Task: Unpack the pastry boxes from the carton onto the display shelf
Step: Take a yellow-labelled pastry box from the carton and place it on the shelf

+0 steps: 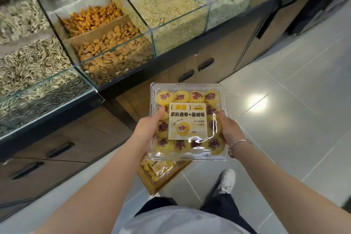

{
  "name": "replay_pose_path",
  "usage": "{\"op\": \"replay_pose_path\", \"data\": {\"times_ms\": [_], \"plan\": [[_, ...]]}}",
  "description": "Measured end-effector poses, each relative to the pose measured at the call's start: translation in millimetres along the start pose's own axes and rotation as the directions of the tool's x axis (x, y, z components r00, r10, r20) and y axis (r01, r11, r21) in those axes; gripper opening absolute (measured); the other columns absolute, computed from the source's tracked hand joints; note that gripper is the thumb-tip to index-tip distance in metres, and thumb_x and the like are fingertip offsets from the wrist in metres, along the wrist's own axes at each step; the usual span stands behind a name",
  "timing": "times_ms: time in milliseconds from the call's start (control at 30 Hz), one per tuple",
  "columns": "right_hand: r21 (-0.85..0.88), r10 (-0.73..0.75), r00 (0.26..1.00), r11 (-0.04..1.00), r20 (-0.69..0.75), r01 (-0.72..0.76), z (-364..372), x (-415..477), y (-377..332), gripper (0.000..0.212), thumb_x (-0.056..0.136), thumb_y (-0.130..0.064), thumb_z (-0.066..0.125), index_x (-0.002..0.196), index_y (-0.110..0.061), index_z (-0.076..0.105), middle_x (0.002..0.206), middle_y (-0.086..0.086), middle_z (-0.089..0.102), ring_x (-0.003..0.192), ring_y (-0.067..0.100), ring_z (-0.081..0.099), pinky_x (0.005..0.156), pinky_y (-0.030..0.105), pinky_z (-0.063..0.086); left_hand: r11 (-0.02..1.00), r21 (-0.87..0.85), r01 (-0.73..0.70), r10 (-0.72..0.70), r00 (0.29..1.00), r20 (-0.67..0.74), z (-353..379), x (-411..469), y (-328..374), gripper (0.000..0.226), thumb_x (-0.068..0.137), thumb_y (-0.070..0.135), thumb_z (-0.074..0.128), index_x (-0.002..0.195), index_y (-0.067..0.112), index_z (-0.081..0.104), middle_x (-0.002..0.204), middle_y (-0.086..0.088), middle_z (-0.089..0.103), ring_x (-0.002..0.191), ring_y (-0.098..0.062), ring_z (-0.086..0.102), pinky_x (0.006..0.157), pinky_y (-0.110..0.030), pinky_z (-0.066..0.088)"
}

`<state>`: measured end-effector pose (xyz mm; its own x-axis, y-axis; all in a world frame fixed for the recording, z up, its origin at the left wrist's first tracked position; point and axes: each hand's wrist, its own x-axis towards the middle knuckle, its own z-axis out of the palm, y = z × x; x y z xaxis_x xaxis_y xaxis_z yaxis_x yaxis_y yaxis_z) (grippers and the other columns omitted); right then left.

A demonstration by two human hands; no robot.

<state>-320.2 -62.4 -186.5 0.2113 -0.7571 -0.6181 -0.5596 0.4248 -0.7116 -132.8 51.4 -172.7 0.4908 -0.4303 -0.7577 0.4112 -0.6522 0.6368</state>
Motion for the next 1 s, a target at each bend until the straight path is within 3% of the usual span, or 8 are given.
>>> {"op": "replay_pose_path", "data": {"times_ms": [100,300,433,500,600,700,900,1000], "plan": [[-0.014,-0.018,1.0,1.0,0.008,0.018,-57,24,-6,0.052,0.094,-0.052,0.033,0.103,-0.008,0.06,0.103,0.014,0.065,0.094,0.029,0.061,0.088,0.036,0.048,0.999,-0.041,0.025,-0.024,1.0,0.013,58,4,9,0.075,0.063,0.07,0.066,0.116,0.016,0.064,0.107,-0.006,0.072,0.101,-0.029,0.067,0.097,-0.052,0.047],[-0.093,-0.054,0.998,0.994,-0.015,0.053,-174,66,-14,0.063,0.09,-0.059,0.032,0.106,-0.005,0.061,0.11,0.017,0.065,0.102,0.032,0.061,0.097,0.046,0.047,0.987,-0.153,0.05,-0.042,0.997,0.058,185,-1,35,0.066,0.074,0.061,0.065,0.117,0.011,0.064,0.109,-0.012,0.071,0.103,-0.033,0.066,0.098,-0.054,0.047],[-0.123,-0.085,0.996,0.989,-0.012,0.083,-217,86,-33,0.061,0.093,-0.055,0.03,0.11,-0.006,0.061,0.112,0.016,0.065,0.102,0.031,0.061,0.096,0.043,0.048,0.986,-0.164,0.032,-0.025,0.999,0.04,227,2,57,0.085,0.053,0.072,0.068,0.114,0.013,0.065,0.103,-0.008,0.074,0.098,-0.034,0.068,0.095,-0.055,0.048],[-0.111,-0.104,0.994,0.989,-0.017,0.101,-230,98,-48,0.058,0.094,-0.052,0.03,0.109,-0.004,0.06,0.108,0.014,0.065,0.099,0.029,0.061,0.091,0.036,0.048,0.986,-0.169,0.005,-0.002,1.0,0.019,239,6,77,0.078,0.058,0.07,0.068,0.112,0.013,0.066,0.099,-0.007,0.075,0.095,-0.032,0.069,0.093,-0.054,0.05],[-0.099,-0.15,0.988,0.984,-0.024,0.147,-244,119,-73,0.047,0.097,-0.046,0.03,0.097,-0.008,0.058,0.088,0.006,0.061,0.077,0.019,0.056,0.064,0.025,0.041,0.981,-0.186,-0.052,0.054,0.998,0.007,252,13,113,0.058,0.074,0.06,0.065,0.11,0.014,0.067,0.098,-0.007,0.075,0.093,-0.03,0.07,0.093,-0.052,0.051],[-0.042,-0.204,0.978,0.978,-0.047,0.202,-253,144,-103,0.045,0.096,-0.048,0.033,0.081,-0.014,0.058,0.075,0.002,0.057,0.069,0.017,0.051,0.06,0.026,0.039,0.972,-0.21,-0.108,0.105,0.994,-0.025,265,32,151,0.053,0.078,0.058,0.062,0.108,0.015,0.068,0.096,-0.006,0.075,0.09,-0.027,0.07,0.091,-0.049,0.052],[-0.07,-0.263,0.962,0.964,-0.071,0.258,-263,212,-193,0.053,0.093,-0.048,0.04,0.106,0.0,0.061,0.111,0.025,0.064,0.102,0.038,0.061,0.091,0.042,0.048,0.951,-0.254,-0.177,0.167,0.984,-0.061,286,87,242,0.049,0.085,0.054,0.056,0.105,0.011,0.068,0.093,-0.007,0.074,0.084,-0.024,0.069,0.07,-0.034,0.053],[-0.079,-0.28,0.958,0.958,-0.059,0.275,-261,242,-236,0.059,0.095,-0.046,0.039,0.116,0.007,0.054,0.121,0.029,0.057,0.112,0.04,0.054,0.097,0.046,0.043,0.948,-0.239,-0.211,0.193,0.976,-0.097,281,110,285,0.058,0.082,0.06,0.057,0.114,0.012,0.065,0.103,-0.007,0.073,0.09,-0.024,0.069,0.085,-0.04,0.053]]}}
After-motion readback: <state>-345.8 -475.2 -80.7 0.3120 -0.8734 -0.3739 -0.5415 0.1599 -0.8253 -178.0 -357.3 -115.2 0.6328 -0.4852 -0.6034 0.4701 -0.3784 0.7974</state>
